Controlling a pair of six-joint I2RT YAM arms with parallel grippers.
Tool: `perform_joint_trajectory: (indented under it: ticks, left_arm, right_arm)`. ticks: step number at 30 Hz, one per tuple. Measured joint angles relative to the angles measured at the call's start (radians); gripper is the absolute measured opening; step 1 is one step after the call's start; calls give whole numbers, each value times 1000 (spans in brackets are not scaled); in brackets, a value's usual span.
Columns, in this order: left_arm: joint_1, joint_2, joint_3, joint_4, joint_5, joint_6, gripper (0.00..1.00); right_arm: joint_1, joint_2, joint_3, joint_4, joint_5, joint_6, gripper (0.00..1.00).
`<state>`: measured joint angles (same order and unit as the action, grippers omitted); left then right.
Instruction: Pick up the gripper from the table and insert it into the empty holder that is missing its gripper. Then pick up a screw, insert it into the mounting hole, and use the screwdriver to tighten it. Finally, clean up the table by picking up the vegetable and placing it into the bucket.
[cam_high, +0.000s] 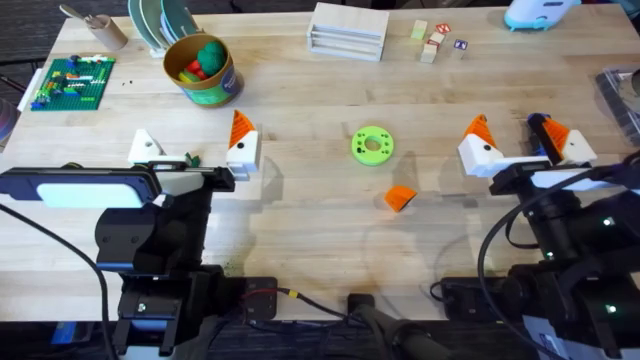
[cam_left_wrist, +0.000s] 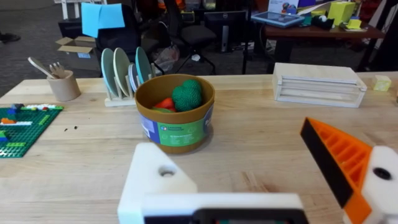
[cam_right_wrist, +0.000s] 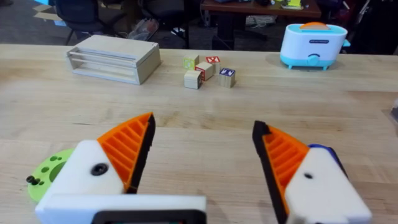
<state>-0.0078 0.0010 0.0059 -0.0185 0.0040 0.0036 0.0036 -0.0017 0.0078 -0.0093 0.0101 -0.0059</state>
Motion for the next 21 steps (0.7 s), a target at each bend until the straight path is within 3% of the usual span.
perform_joint_trajectory:
  ticks: [11,15,21]
  left_arm:
    - [0,0,2,-12,0,0,993]
    - [0,2,63,-178,-33,3,993]
    - [0,125,351,-485,-194,4,993]
  right_arm:
    - [0,0,2,-11,0,-2,991]
    - [0,0,47,-106,0,-1,992]
    - [0,72,240,-354,40,-2,991]
